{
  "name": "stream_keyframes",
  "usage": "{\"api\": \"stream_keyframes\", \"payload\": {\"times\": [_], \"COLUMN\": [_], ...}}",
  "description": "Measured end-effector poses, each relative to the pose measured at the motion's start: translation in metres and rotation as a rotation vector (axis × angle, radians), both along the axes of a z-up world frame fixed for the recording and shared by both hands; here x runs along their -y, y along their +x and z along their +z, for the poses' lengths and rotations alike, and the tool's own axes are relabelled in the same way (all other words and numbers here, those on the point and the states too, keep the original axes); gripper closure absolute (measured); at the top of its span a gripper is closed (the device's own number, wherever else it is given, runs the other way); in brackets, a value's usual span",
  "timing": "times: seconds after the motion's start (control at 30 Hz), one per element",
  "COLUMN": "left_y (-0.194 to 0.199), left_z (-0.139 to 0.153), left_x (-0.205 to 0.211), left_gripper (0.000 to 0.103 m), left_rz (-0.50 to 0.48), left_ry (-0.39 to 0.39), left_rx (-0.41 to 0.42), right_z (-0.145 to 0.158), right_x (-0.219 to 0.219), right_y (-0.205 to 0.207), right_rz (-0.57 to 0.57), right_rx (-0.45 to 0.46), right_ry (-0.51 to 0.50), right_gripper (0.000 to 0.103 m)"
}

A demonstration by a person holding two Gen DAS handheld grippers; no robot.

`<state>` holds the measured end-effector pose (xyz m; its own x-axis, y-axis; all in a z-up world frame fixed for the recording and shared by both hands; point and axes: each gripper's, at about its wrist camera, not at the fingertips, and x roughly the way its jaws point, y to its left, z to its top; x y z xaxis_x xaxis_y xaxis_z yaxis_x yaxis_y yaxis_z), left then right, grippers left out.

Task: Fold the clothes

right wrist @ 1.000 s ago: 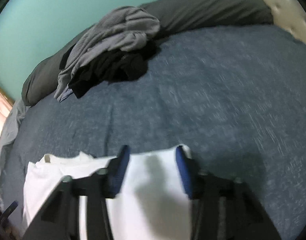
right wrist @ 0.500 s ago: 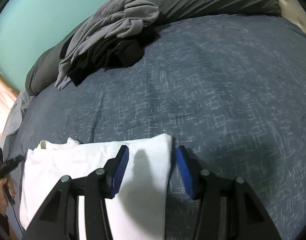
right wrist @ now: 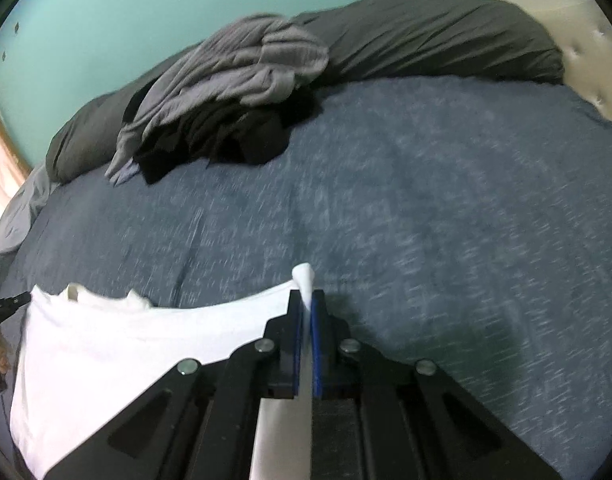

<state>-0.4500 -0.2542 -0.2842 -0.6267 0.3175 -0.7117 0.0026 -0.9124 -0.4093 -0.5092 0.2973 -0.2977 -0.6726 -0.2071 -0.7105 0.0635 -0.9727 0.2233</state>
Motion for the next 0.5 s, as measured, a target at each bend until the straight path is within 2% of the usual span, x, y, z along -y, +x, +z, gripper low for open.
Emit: {"api": "stream_keyframes", "payload": {"times": [0.17,0.3,0.5], "left_y": [-0.007,-0.017,-0.018], "left_z": [0.007,-0.003,-0.014], "left_x": [0.002,-0.001,0.000], "left_gripper": [0.101,0.101,0.100], "left_rz": [0.005,0.002,0.003], "left_ry": [-0.022,-0.038,0.005], "left_rx": [0.005,0.041,0.084], "right_z": [-0.009,-0.019,-0.021], "right_x": [-0.002,-0.002,-0.009], "right_y": [-0.008,-0.015,-0.012], "right_rz": [-0.027,-0.040,-0.048], "right_rx": [0.038,0.077,0.113], "right_ry": [0.008,0.011,-0.028], "right_gripper": [0.099,0.099,0.095]}}
